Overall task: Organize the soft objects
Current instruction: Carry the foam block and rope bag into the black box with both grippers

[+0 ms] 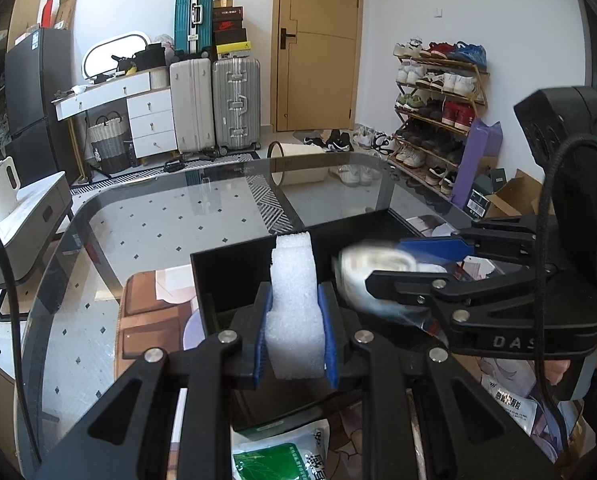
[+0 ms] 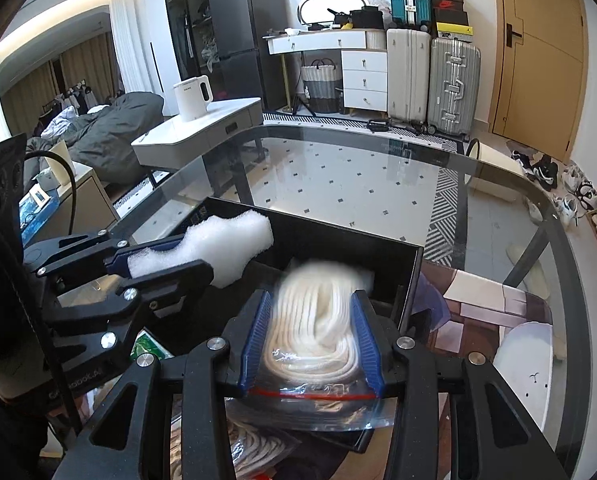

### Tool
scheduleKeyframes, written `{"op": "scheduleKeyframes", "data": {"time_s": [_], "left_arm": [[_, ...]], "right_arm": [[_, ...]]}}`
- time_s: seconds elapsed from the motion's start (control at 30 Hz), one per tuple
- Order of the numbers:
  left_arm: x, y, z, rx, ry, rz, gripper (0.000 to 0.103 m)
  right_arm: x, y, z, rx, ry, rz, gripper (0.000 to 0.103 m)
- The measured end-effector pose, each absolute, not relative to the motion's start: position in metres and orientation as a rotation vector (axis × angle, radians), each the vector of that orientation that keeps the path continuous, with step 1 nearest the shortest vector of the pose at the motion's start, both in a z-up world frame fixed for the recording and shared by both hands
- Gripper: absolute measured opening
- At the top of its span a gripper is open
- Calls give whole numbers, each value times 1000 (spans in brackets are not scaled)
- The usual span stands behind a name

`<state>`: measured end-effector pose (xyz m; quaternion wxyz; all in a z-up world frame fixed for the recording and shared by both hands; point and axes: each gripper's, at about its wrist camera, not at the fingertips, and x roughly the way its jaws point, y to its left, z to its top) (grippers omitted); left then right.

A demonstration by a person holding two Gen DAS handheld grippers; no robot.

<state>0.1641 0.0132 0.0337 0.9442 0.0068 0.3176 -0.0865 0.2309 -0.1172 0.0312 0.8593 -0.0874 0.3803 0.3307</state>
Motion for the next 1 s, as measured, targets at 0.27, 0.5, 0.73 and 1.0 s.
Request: {"op": "scheduleKeyframes", "data": {"time_s": [0.27,0.5,0.73,1.0], "left_arm": [[167,12,25,24,682,-176,20],[165,14,26,29,682,-188,21],[165,18,28,41,682,-203,21],[158,13,36,32,657,-215,52]], "right_arm": [[234,-113,26,-230,808,676,42],[227,-114,25,-225,811,668,42],[218,-116,22,-216,800,659,42],[203,-130,41,-200,728,625,50]]}}
